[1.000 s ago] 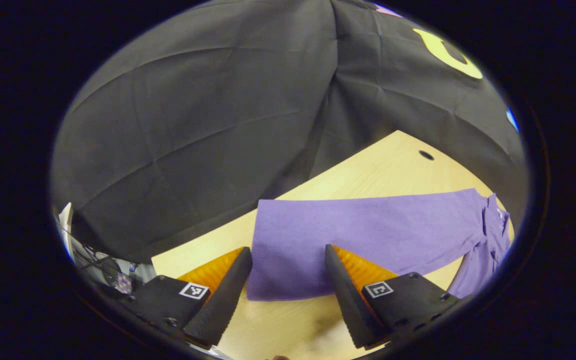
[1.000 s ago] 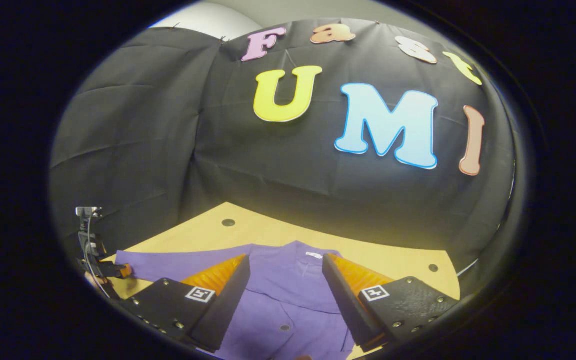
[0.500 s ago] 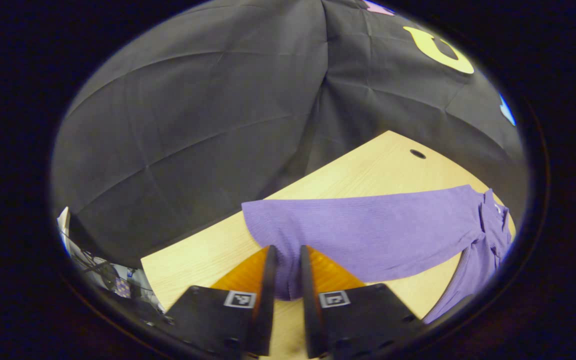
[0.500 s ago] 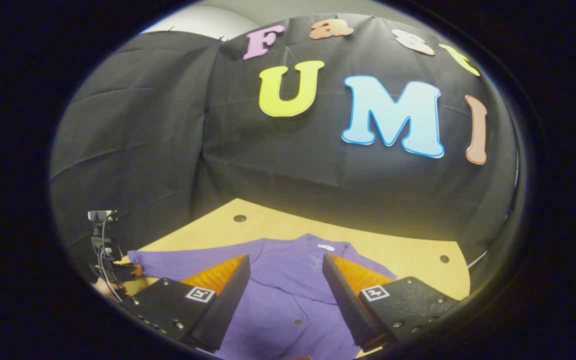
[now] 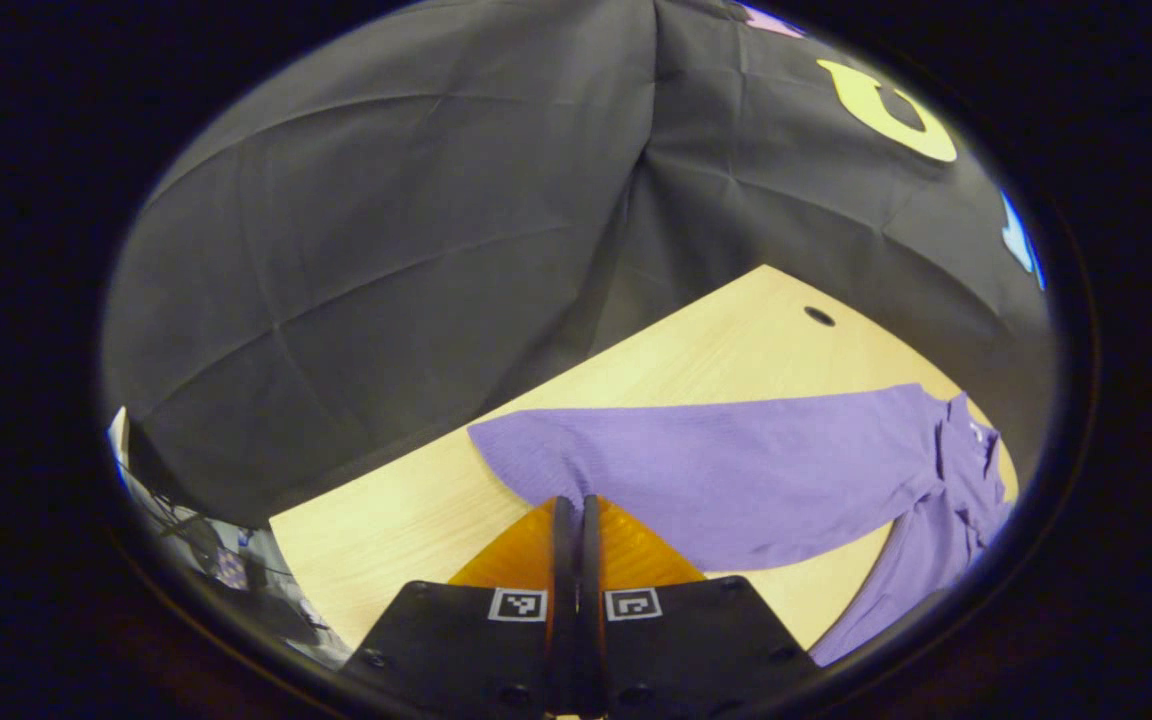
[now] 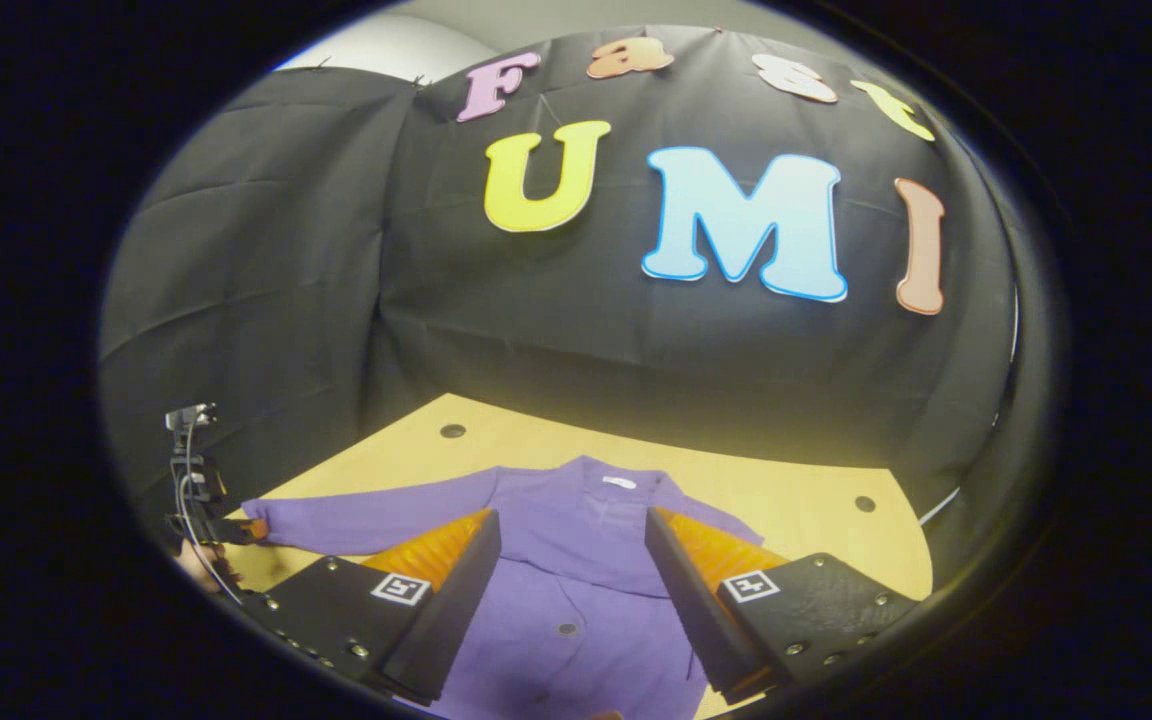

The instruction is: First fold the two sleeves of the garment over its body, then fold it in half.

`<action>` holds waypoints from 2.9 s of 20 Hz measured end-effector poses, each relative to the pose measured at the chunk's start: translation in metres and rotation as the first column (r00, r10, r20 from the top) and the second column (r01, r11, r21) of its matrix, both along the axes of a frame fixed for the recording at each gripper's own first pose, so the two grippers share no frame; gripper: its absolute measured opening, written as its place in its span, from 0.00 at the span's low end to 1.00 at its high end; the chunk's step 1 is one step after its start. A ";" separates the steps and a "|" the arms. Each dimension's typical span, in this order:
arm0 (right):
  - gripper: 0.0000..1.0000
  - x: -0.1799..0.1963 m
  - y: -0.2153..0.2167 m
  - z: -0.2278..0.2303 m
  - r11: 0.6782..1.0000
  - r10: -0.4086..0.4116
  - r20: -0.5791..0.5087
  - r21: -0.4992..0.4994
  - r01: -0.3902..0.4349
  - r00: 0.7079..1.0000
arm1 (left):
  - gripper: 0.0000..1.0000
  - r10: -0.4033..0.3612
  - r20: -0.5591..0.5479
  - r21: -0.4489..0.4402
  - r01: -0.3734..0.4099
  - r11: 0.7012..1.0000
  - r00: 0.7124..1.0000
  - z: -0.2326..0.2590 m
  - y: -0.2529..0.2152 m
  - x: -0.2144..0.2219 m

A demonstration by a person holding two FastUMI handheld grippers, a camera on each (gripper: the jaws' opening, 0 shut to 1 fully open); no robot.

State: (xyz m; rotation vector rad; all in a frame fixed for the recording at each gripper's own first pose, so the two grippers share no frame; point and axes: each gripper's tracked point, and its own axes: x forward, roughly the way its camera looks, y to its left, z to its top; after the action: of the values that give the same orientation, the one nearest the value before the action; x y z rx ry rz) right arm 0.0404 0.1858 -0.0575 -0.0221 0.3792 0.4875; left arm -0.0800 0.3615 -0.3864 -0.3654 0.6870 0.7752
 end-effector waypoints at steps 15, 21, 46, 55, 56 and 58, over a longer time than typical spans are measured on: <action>0.90 0.010 -0.085 -0.024 0.993 -0.112 -0.031 0.044 0.113 0.993 | 0.07 -0.298 0.251 0.040 0.297 0.954 0.921 0.138 -0.147 0.151; 0.90 0.009 -0.127 -0.037 0.982 -0.181 -0.047 0.048 0.183 0.982 | 0.07 -0.465 0.316 0.022 0.484 0.875 0.827 0.163 -0.255 0.223; 0.91 -0.034 -0.217 -0.067 0.930 -0.366 -0.120 -0.024 0.366 0.923 | 0.07 -0.894 0.152 0.037 0.902 0.430 0.421 0.085 -0.572 0.295; 0.91 -0.026 -0.215 -0.075 0.960 -0.281 -0.115 -0.023 0.280 0.953 | 0.15 -0.897 0.140 0.035 0.903 0.428 0.419 0.063 -0.579 0.276; 0.91 -0.025 -0.214 -0.077 0.964 -0.265 -0.113 -0.021 0.265 0.958 | 0.20 -0.896 0.148 0.029 0.903 0.428 0.420 0.063 -0.579 0.274; 0.90 -0.024 -0.213 -0.078 0.970 -0.244 -0.106 -0.025 0.243 0.964 | 0.40 -0.889 0.163 0.022 0.900 0.436 0.427 0.067 -0.579 0.265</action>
State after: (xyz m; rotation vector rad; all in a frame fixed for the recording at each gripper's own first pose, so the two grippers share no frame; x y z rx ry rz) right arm 0.0168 -0.0271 -0.1351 0.0394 0.4848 0.2431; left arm 0.1853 -0.2180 -0.3191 -0.0621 0.6463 -0.3379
